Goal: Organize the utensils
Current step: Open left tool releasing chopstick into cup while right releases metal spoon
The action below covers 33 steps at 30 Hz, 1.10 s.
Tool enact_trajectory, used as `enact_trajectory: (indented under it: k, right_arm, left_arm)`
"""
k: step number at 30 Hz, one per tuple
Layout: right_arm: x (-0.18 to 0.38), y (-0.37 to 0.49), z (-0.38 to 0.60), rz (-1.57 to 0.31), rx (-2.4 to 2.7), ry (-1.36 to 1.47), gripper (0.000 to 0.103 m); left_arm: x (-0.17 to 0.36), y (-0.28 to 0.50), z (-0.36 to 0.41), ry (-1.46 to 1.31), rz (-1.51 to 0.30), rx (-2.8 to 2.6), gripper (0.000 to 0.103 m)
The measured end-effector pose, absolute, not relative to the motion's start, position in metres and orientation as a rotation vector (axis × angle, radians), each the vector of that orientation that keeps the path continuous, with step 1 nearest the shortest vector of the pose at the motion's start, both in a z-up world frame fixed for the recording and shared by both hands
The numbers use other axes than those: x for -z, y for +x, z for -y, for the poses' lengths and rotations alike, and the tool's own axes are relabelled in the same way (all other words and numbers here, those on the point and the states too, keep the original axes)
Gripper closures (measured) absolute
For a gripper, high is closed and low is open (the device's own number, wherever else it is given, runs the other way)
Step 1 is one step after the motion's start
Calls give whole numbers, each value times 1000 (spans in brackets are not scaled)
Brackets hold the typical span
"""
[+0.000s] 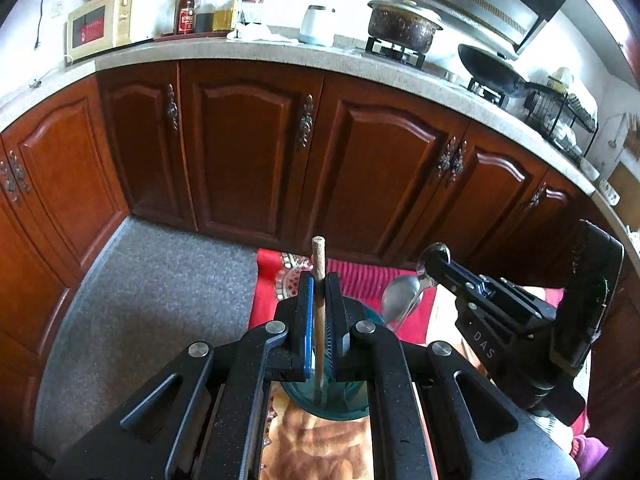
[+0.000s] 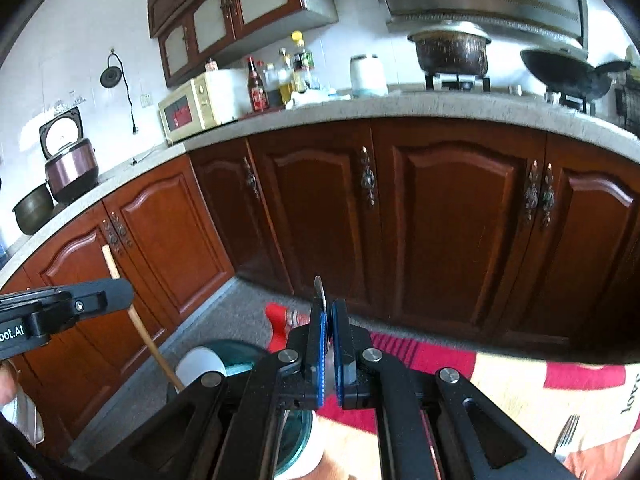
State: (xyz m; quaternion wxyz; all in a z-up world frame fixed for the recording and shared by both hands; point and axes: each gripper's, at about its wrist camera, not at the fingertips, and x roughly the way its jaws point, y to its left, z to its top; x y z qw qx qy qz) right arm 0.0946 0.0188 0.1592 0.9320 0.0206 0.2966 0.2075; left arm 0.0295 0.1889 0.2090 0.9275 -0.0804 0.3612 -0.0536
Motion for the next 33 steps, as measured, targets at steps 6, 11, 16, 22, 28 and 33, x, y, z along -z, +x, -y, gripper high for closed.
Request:
enact_trajectory:
  k: [6, 11, 16, 22, 28, 33]
  right_arm:
    - [-141, 100, -9, -705, -462, 108, 100]
    - [-138, 101, 7, -748, -489, 203, 94]
    - [-141, 91, 18, -747, -498, 221, 73]
    - [-137, 70, 27, -760, -501, 204, 73]
    - [-130, 51, 43, -772, -457, 192, 73]
    - [-122, 32, 60, -788, -421, 174, 71]
  left_arm:
    - [-201, 33, -183, -167, -774, 100, 98]
    - [-191, 34, -186, -199, -803, 90, 90]
    - [-188, 29, -187, -239, -807, 92, 61]
    - [-187, 12, -172, -210, -781, 61, 54]
    - [-177, -5, -150, -172, -786, 10, 54]
    - [-164, -16, -132, -167, -816, -3, 54]
